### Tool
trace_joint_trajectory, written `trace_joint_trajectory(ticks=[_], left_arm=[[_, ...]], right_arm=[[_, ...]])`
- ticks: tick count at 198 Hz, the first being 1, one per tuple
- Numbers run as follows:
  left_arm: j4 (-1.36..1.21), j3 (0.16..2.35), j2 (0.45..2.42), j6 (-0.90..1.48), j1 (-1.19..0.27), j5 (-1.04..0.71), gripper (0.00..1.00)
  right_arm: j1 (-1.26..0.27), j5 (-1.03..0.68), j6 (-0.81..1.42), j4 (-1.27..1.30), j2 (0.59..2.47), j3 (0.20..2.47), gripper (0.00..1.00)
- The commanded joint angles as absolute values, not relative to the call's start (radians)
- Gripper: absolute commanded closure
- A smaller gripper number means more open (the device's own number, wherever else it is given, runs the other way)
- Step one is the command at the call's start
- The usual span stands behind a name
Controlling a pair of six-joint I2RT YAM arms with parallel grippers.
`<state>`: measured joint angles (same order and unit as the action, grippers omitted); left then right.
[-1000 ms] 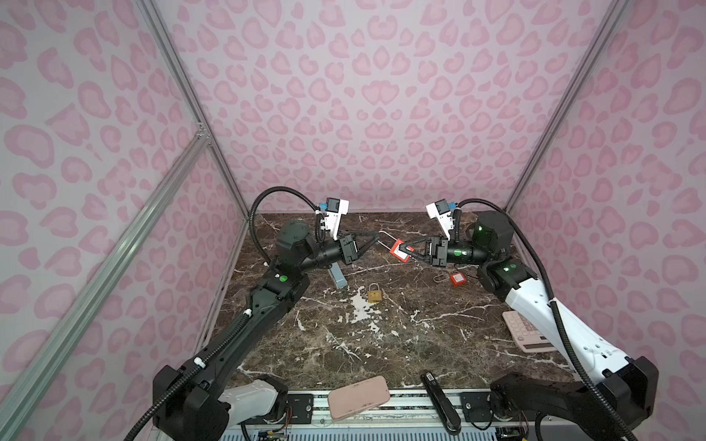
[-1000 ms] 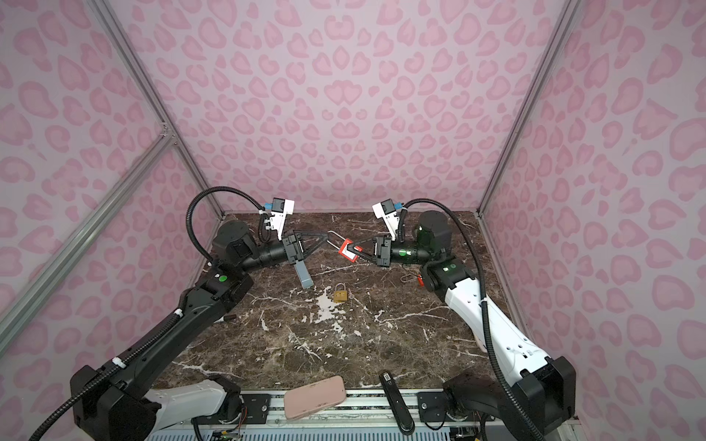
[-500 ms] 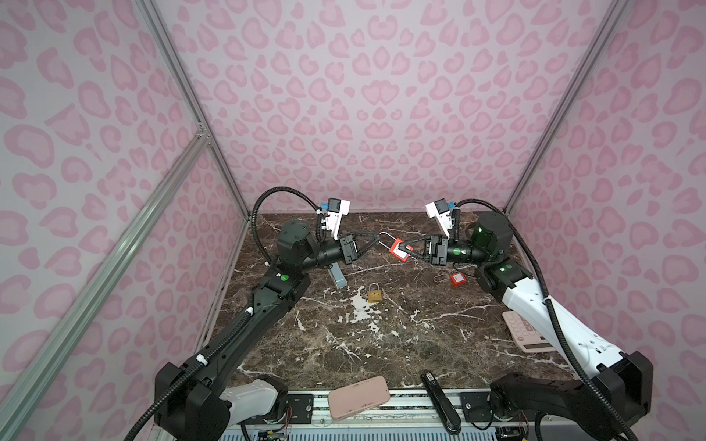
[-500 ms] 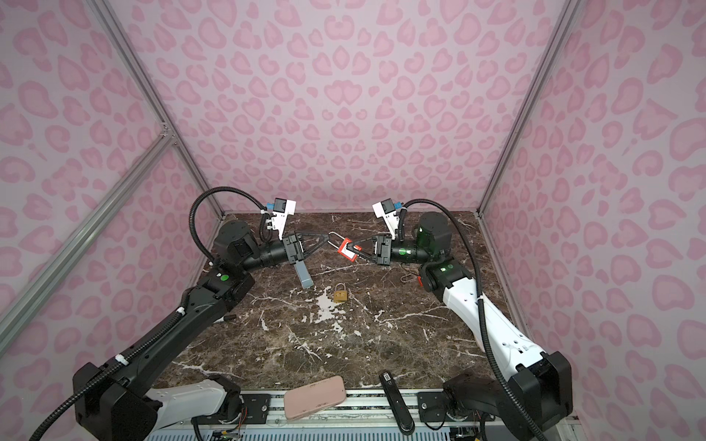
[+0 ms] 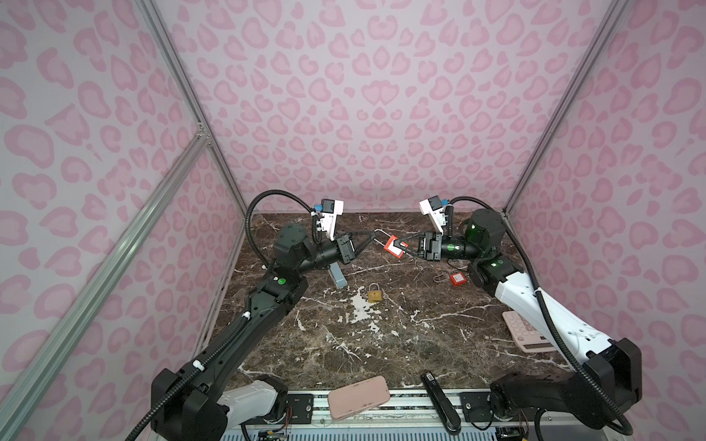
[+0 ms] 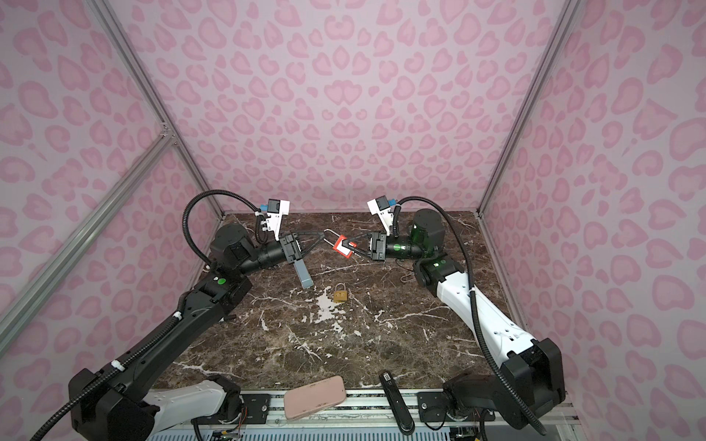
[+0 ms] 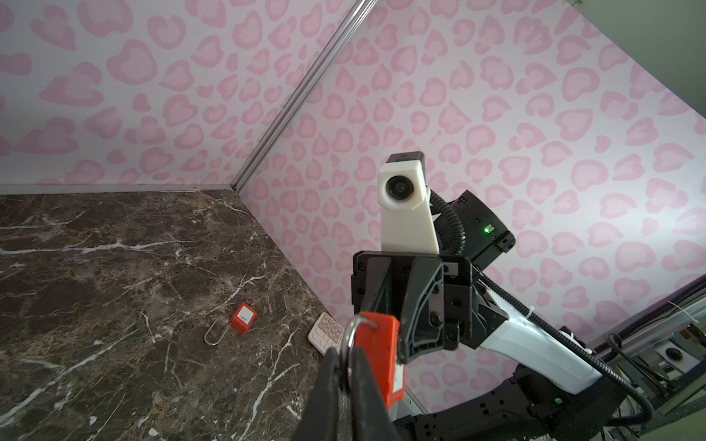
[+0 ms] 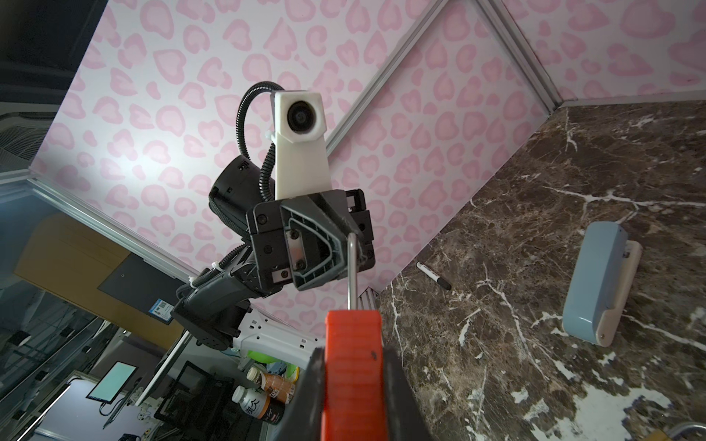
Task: Lock with the key
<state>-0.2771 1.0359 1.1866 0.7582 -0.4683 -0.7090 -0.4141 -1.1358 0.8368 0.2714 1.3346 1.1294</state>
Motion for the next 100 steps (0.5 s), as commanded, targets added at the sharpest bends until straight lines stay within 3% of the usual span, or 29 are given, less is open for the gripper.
trace_joint_trajectory(ticks=[1,35,58,100], left_arm=[[-0.282,1.029,1.166,0.741,-0.46,-0.741,0.77],[-0.308,1.025,1.163,0.767,-0.459,-0.752,0.65],[-0.331,1.007,1.166,0.786,-0.461,-0.762,0.51],[-0.346,0.992,1.164,0.794,-0.469,-0.764,0.41]], right_arm=[[-0.398,-1.119,0.826,0.32,1.33,1.127,1.0],[-0.393,-1.12,0.823,0.318,1.324,1.114,1.0],[-0.396,-1.118,0.842,0.339,1.33,1.114,1.0],[-0.422,-1.102,0.893,0.419,1.357,1.123,1.0]])
